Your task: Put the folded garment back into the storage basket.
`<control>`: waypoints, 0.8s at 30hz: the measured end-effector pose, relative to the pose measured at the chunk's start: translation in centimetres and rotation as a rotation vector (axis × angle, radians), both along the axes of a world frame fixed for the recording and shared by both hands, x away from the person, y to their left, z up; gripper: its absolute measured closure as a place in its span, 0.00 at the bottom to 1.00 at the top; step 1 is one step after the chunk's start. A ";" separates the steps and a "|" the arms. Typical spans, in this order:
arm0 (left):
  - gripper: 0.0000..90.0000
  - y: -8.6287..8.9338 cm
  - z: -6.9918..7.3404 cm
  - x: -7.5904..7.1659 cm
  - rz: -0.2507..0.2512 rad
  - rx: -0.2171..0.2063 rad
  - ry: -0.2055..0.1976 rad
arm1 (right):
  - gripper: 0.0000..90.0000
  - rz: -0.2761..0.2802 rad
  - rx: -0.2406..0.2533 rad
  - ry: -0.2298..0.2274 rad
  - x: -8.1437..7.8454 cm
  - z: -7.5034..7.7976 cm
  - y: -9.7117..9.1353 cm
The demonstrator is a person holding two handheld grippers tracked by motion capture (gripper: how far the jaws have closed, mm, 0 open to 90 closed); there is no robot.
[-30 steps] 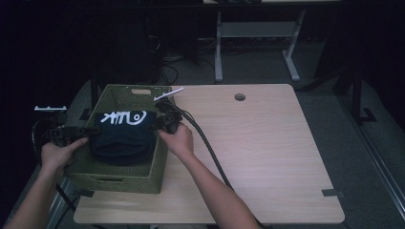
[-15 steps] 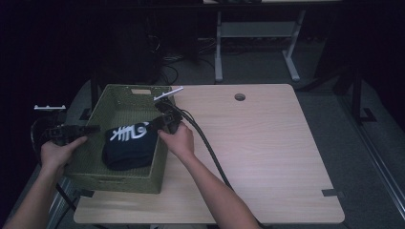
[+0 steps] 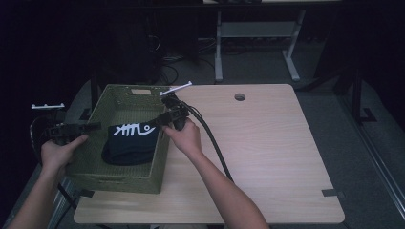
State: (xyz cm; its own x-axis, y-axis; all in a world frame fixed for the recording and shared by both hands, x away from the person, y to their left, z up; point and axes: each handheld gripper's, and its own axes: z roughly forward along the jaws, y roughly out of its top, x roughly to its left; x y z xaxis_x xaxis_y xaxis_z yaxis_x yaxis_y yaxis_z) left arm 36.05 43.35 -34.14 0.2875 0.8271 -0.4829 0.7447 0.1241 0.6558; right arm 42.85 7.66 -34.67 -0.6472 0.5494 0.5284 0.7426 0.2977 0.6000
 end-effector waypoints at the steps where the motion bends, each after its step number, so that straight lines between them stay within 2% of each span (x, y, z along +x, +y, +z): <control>1: 0.70 0.0 0.0 0.0 0.000 0.000 0.000 | 0.68 -0.001 0.005 -0.007 0.0 0.1 -0.3; 6: 0.66 -0.5 1.1 -1.6 0.034 0.007 -0.020 | 0.65 0.002 0.037 -0.012 0.1 0.6 -1.8; 12: 0.65 -1.3 1.9 -3.1 0.028 0.016 -0.053 | 0.60 -0.011 0.054 -0.011 0.1 0.8 -3.9; 18: 0.63 -2.6 2.3 -3.8 0.021 0.012 -0.073 | 0.57 -0.025 0.062 -0.021 0.1 1.2 -5.8; 19: 0.61 -3.0 2.4 -4.0 0.017 0.017 -0.079 | 0.56 -0.032 0.066 -0.025 0.1 1.3 -6.6; 24: 0.60 -4.1 2.4 -4.3 0.004 0.008 -0.094 | 0.55 -0.040 0.076 -0.016 0.2 1.1 -8.1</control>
